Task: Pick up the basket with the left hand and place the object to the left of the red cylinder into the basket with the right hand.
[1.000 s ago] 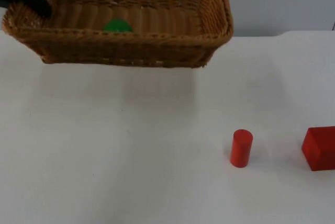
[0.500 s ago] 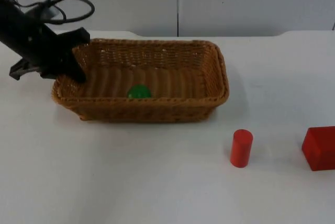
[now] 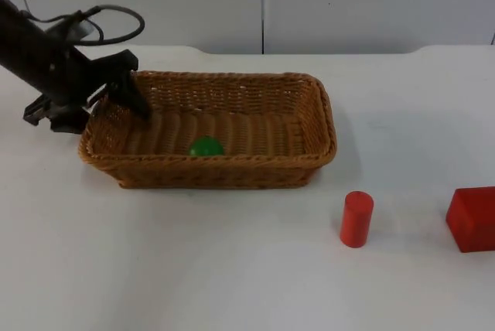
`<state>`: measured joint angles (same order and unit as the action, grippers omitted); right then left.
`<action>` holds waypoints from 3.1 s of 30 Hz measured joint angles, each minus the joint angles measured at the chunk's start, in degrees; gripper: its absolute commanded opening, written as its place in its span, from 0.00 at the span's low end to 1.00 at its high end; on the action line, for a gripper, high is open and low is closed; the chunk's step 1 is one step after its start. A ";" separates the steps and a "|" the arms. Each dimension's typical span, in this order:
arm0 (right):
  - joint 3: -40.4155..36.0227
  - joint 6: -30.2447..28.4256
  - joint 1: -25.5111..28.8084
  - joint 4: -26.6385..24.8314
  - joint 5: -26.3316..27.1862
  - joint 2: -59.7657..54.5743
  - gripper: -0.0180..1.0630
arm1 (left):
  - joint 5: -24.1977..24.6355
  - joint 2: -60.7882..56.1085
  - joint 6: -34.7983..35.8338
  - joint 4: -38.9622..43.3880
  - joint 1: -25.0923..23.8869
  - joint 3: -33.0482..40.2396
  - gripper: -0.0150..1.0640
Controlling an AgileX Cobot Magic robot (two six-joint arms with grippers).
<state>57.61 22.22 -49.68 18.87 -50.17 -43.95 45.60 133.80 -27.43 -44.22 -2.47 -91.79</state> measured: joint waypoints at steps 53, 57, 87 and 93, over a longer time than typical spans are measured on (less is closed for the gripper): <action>-10.84 -6.65 0.00 -3.93 12.36 6.71 0.99 | -3.50 -102.42 10.96 20.70 -2.14 52.04 0.99; -17.43 -6.79 0.00 -4.11 14.05 14.85 0.99 | -0.83 -112.68 10.96 20.70 -2.14 54.60 0.99; -26.25 -18.43 -0.38 -13.94 -8.78 43.74 0.99 | 8.58 -133.59 23.38 37.72 -2.14 62.70 0.99; -26.25 -18.80 -0.38 -14.29 -11.58 43.74 0.99 | 9.30 -133.59 27.93 41.55 -2.14 62.58 0.99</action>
<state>31.37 3.42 -50.06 4.58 -61.75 -0.21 54.90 0.22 0.50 -2.68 -4.61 -29.21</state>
